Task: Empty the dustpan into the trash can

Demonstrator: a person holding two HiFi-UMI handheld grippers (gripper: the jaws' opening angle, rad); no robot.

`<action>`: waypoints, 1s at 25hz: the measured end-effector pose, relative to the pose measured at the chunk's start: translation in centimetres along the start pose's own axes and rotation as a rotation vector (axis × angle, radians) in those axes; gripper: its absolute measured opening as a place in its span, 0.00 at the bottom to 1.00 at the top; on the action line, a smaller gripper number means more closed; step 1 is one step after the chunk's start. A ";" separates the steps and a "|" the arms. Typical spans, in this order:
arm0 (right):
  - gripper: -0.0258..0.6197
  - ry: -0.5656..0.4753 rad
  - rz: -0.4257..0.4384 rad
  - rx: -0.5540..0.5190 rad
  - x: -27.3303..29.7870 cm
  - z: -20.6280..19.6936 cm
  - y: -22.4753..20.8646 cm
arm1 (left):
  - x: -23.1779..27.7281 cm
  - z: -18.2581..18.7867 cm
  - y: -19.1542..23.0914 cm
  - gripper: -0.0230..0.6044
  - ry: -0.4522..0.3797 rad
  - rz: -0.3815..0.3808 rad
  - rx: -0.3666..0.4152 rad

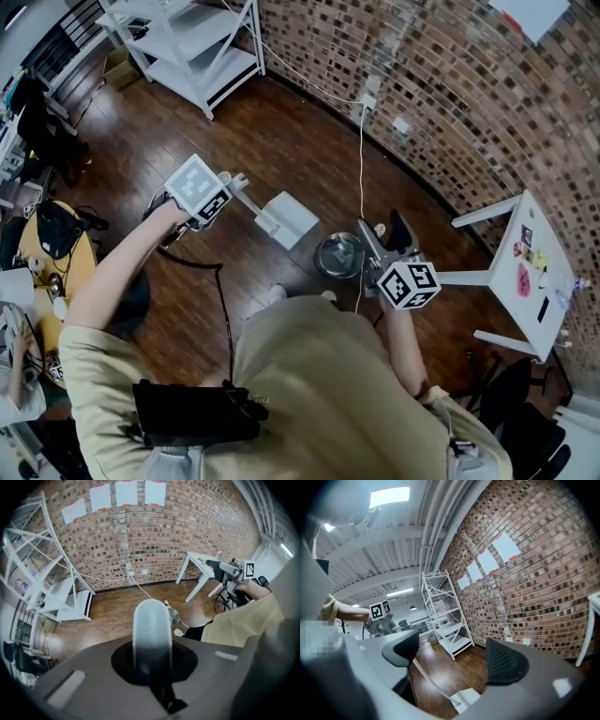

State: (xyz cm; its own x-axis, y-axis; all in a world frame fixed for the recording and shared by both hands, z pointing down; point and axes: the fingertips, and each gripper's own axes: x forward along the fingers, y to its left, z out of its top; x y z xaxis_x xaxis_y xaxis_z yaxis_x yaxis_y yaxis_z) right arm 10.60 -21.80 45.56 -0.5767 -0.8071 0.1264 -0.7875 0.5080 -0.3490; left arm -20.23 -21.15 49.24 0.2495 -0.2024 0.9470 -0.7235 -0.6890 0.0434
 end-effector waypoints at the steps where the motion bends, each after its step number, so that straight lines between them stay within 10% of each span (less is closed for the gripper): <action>1: 0.71 -0.002 0.001 -0.004 0.0 0.1 0.1 | 0.6 -0.1 0.4 0.04 -0.016 0.004 -0.045; 9: 0.71 0.006 -0.030 0.023 -0.9 -0.7 -0.7 | 6.2 -0.8 1.1 0.04 -0.125 -0.008 -0.381; 25: 0.70 -0.006 -0.102 0.042 -2.6 -1.5 -2.1 | 19.8 -0.8 -0.3 0.04 -0.099 0.128 -0.334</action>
State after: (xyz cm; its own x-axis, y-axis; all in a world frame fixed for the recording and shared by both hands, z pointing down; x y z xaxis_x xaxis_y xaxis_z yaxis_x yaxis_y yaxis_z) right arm 13.39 -20.30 47.37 -0.4921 -0.8561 0.1577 -0.8324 0.4098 -0.3730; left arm -15.55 -24.40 68.22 0.1929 -0.3497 0.9168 -0.9189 -0.3920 0.0438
